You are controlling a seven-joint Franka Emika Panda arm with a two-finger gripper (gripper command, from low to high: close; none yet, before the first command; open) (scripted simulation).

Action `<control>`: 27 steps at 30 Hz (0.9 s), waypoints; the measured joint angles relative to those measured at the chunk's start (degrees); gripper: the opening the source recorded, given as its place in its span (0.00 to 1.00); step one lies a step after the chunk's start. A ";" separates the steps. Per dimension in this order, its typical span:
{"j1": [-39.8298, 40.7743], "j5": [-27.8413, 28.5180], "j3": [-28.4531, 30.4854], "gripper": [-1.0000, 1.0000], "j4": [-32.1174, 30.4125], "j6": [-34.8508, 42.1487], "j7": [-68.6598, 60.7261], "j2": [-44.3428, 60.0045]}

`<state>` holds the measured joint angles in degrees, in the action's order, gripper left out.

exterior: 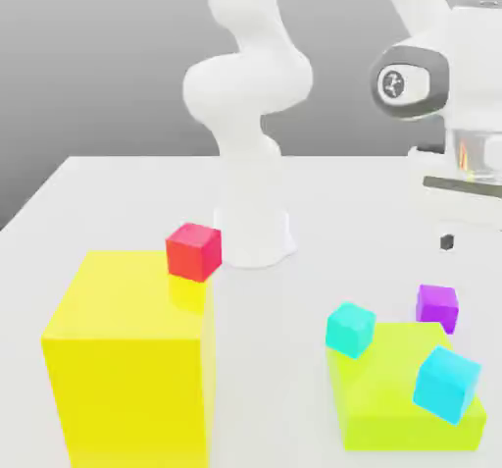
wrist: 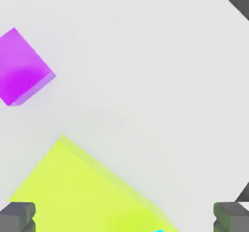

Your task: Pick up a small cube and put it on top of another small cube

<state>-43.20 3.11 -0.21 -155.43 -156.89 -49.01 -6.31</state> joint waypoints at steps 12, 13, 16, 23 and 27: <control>-6.64 -1.00 -2.66 0.50 -3.47 -12.06 -20.72 16.32; -7.06 -0.64 -2.14 0.50 -3.13 -13.75 -20.50 18.38; -7.82 -0.07 -1.23 0.00 -2.54 -16.67 -20.14 21.90; -7.67 -0.47 -1.48 0.00 -2.76 -15.47 -20.43 20.57; -7.15 -2.20 -2.41 0.00 -4.08 -9.15 -21.70 12.93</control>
<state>-50.35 0.91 -2.62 -159.50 -166.05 -70.71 6.62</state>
